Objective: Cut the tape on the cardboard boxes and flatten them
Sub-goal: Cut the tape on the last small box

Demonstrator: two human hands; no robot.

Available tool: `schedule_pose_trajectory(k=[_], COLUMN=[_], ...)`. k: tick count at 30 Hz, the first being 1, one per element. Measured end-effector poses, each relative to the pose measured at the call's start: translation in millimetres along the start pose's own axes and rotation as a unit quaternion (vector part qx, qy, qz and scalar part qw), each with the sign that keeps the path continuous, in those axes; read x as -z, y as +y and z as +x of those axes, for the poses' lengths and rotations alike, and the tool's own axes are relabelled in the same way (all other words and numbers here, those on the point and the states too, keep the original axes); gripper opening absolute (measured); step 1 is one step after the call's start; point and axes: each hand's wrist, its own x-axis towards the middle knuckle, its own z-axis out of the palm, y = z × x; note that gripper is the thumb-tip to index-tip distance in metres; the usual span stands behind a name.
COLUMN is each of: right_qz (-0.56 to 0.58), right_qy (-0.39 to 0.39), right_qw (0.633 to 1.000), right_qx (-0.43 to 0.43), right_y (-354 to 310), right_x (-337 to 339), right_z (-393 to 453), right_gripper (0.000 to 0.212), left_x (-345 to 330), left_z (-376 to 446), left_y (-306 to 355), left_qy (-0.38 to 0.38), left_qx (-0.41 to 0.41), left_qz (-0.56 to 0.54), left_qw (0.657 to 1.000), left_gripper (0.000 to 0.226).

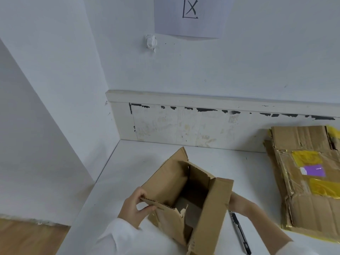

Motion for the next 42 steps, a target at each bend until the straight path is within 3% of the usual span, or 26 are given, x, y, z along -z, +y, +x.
schedule_pose_trajectory(k=[3, 4, 6, 7, 10, 14, 16, 18, 20, 22, 27, 30, 33, 36, 38, 42], right_qz=[0.099, 0.073, 0.029, 0.009, -0.084, -0.101, -0.075, -0.030, 0.004, 0.012, -0.028, -0.016, 0.029, 0.048, 0.054, 0.072], right_qy=[0.049, 0.070, 0.125, 0.153, 0.224, 0.242, 0.263, 0.285, 0.303, 0.318, 0.353, 0.304, 0.119, -0.045, -0.076, -0.029], right_qw=[0.993, 0.993, 0.989, 0.985, 0.966, 0.957, 0.952, 0.948, 0.941, 0.934, 0.917, 0.933, 0.984, 0.994, 0.993, 0.995], right_qx=[0.045, 0.062, 0.074, 0.075, 0.095, 0.126, 0.136, 0.142, 0.150, 0.164, 0.184, 0.192, 0.127, 0.088, 0.076, 0.061], right_y=[-5, -8, -16, -16, -21, -41, -50, -56, -62, -67, -73, -73, -68, -62, -63, -61], right_x=[-20, -25, -36, -35, -25, -28, -32, -34, -38, -43, -50, -51, -51, -49, -48, -43], right_z=[7, 8, 7, 6, 3, 5, 6, 5, 3, 2, -1, -9, -20, -26, -27, -25], right_gripper=[0.033, 0.039, 0.069, 0.065, 0.024, 0.037, 0.038, 0.037, 0.033, 0.032, 0.030, 0.041, 0.088, 0.086, 0.083, 0.080], left_x=[-2, -3, -1, 1, 5, -6, -8, -3, -2, -7, -6, 3, 16, 25, 31, 40], left_z=[1, 2, 2, 3, 5, 8, 13, 20, 21, 16, 16, 21, 28, 31, 33, 35], left_y=[2, 3, 4, 4, 12, 38, 47, 51, 55, 57, 58, 57, 52, 47, 46, 52], left_qy=[0.000, 0.005, 0.013, 0.019, 0.064, 0.134, 0.162, 0.158, 0.090, 0.049, 0.097, 0.108, 0.128, 0.103, 0.072, -0.011], left_qx=[0.002, 0.003, 0.005, 0.007, 0.005, -0.036, 0.015, 0.073, 0.109, 0.136, 0.186, 0.233, 0.266, 0.279, 0.285, 0.296], left_qz=[0.003, 0.002, -0.013, -0.032, -0.107, -0.177, -0.271, -0.317, -0.297, -0.294, -0.263, -0.225, -0.199, -0.170, -0.162, -0.147], left_qw=[1.000, 1.000, 1.000, 0.999, 0.992, 0.974, 0.949, 0.932, 0.944, 0.945, 0.942, 0.940, 0.934, 0.939, 0.942, 0.944], left_gripper=[0.049, 0.050, 0.048, 0.045, 0.035, 0.069, 0.081, 0.060, 0.032, 0.029, 0.026, 0.019, 0.029, 0.049, 0.058, 0.073])
